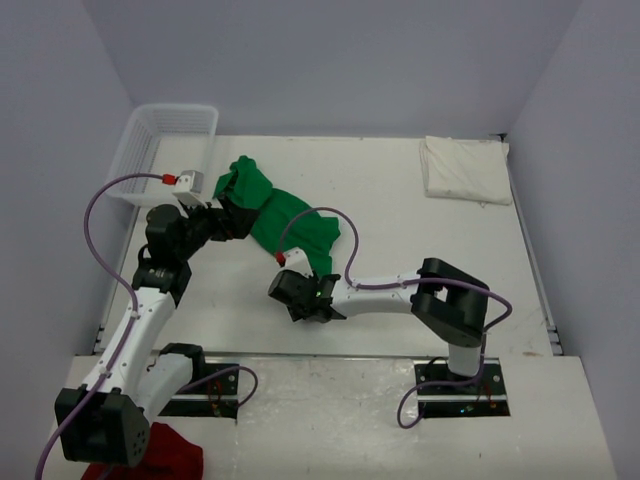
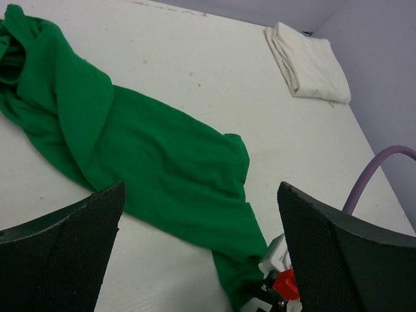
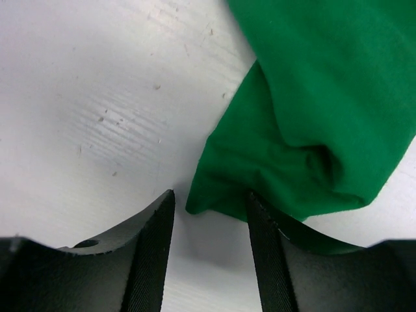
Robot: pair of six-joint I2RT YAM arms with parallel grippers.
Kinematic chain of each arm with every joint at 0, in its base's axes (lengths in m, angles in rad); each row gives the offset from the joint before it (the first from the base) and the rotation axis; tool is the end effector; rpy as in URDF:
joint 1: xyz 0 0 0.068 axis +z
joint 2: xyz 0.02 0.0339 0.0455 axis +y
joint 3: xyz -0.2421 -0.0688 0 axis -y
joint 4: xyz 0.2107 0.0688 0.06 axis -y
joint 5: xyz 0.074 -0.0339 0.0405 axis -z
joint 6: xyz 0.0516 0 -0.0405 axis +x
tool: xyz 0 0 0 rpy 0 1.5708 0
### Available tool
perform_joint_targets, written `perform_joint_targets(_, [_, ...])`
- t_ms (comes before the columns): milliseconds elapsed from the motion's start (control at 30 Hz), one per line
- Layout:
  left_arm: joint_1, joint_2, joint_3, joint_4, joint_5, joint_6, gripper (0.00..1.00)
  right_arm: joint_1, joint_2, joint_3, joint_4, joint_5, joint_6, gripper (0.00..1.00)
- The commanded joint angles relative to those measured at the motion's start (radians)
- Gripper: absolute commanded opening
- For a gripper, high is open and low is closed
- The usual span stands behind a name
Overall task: Fold and stack the t-shirts
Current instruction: Flatten out the tshirt
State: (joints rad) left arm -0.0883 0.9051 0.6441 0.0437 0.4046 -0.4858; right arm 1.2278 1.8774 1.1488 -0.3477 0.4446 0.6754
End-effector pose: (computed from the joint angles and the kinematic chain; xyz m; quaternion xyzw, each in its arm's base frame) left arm 0.2055 -0.0386 0.2813 -0.0274 0.7735 -0.3239 0.5440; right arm 0.1378 0.3198 0.1426 -0.2060 0.9246 0.0703 0.3126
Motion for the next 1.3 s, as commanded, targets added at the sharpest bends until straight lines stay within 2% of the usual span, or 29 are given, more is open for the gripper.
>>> perform_joint_targets(0, [-0.005, -0.011, 0.04, 0.025, 0.005, 0.024, 1.0, -0.022, 0.023, -0.004, 0.033, -0.021, 0.018, 0.49])
perform_joint_targets(200, [-0.005, -0.018, 0.048, 0.016, 0.01, 0.03, 1.0, -0.025, 0.022, -0.017, 0.038, -0.029, 0.032, 0.4])
perform_joint_targets(367, [-0.005, -0.018, 0.054, 0.012, 0.005, 0.038, 1.0, -0.025, 0.012, -0.023, 0.024, -0.023, 0.058, 0.24])
perform_joint_targets(667, [-0.005, 0.004, 0.048, -0.025, -0.039, 0.055, 1.0, -0.025, -0.016, 0.022, -0.071, 0.052, 0.059, 0.12])
perform_joint_targets(700, [-0.005, 0.009, 0.057, -0.037, -0.05, 0.056, 1.0, -0.024, -0.032, 0.02, -0.079, 0.066, 0.058, 0.08])
perform_joint_targets(733, [-0.005, 0.026, 0.063, -0.082, -0.078, 0.059, 1.0, -0.025, -0.05, 0.022, -0.103, 0.077, 0.061, 0.0])
perform_joint_targets(967, [-0.005, 0.08, 0.094, -0.14, -0.156, 0.066, 1.0, -0.025, -0.218, 0.072, -0.267, 0.196, 0.065, 0.0])
perform_joint_targets(1133, [-0.005, 0.164, 0.146, -0.208, -0.213, 0.062, 1.0, -0.028, -0.314, 0.176, -0.42, 0.264, 0.043, 0.0])
perform_joint_targets(1267, [-0.005, 0.231, 0.195, -0.212, -0.205, 0.046, 1.0, -0.039, -0.362, 0.238, -0.499, 0.302, 0.026, 0.0])
